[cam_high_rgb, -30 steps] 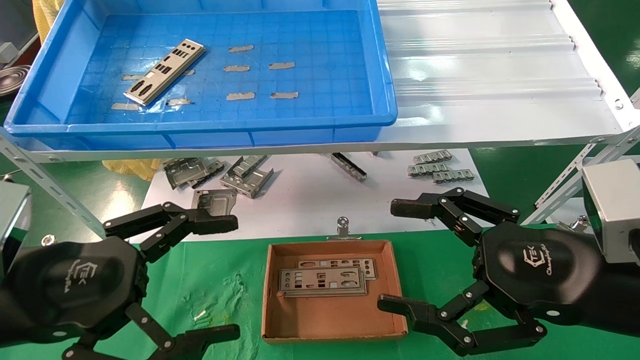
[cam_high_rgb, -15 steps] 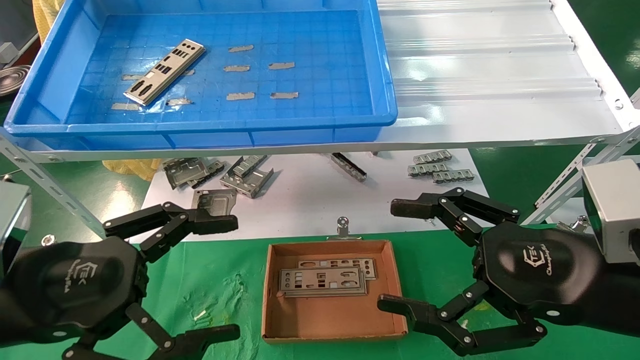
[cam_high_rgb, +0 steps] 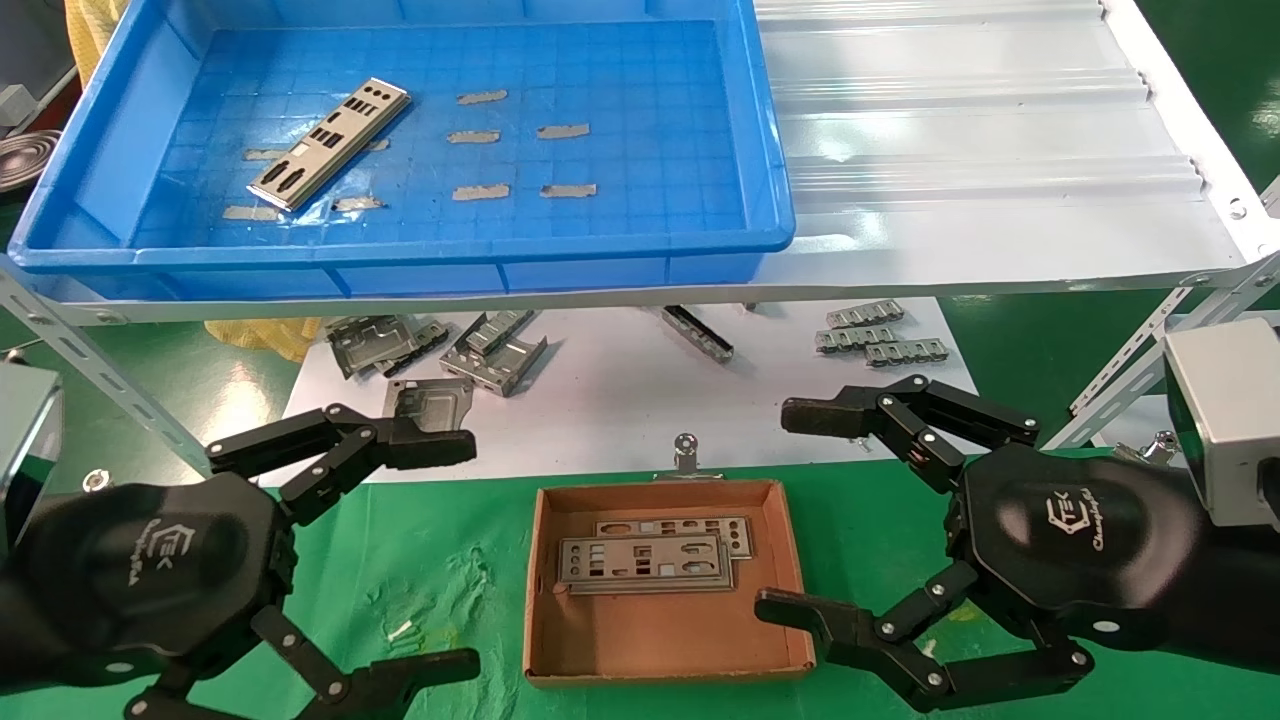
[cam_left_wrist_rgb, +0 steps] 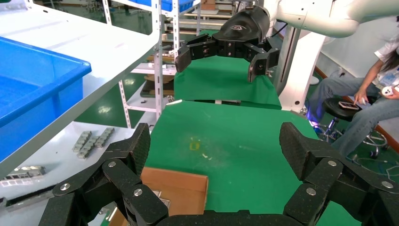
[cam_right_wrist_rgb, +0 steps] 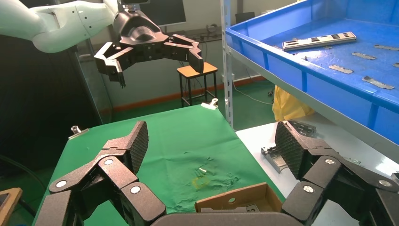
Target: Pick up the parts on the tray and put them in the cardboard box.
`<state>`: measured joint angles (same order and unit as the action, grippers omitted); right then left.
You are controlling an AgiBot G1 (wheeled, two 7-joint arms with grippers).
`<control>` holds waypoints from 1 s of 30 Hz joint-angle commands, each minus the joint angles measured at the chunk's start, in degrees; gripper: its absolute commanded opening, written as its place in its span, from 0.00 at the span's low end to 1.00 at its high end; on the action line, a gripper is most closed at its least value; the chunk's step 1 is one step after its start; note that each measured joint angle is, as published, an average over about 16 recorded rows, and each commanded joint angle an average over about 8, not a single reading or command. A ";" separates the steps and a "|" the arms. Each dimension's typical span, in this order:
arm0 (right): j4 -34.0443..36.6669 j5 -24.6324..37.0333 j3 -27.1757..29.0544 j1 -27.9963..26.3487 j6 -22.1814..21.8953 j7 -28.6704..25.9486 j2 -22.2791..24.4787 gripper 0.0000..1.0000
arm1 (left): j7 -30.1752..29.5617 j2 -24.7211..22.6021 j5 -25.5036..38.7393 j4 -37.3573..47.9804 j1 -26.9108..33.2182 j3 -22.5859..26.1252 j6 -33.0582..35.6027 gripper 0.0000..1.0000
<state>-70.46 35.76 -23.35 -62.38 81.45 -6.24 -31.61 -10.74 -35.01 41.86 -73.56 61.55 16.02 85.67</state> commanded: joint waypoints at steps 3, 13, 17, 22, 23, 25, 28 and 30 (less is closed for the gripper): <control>0.00 0.00 0.00 0.00 0.00 0.00 0.00 1.00 | 0.00 0.00 0.00 0.00 0.00 0.00 0.00 1.00; 0.00 0.00 0.00 0.00 0.00 0.00 0.00 1.00 | 0.00 0.00 0.00 0.00 0.00 0.00 0.00 1.00; 0.00 0.00 0.00 0.00 0.00 0.00 0.00 1.00 | 0.00 0.00 0.00 0.00 0.00 0.00 0.00 1.00; 0.00 0.00 0.00 0.00 0.00 0.00 0.00 1.00 | 0.00 0.00 0.00 0.00 0.00 0.00 0.00 1.00; 0.00 0.00 0.00 0.00 0.00 0.00 0.00 1.00 | 0.00 0.00 0.00 0.00 0.00 0.00 0.00 1.00; 0.00 0.00 0.00 0.00 0.00 0.00 0.00 1.00 | 0.00 0.00 0.00 0.00 0.00 0.00 0.00 1.00; 0.00 0.00 0.00 0.00 0.00 0.00 0.00 1.00 | 0.00 0.00 0.00 0.00 0.00 0.00 0.00 1.00; 0.00 0.00 0.00 0.00 0.00 0.00 0.00 1.00 | 0.00 0.00 0.00 0.00 0.00 0.00 0.00 1.00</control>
<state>-70.46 35.76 -23.35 -62.38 81.45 -6.24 -31.61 -10.74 -35.01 41.86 -73.56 61.56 16.02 85.67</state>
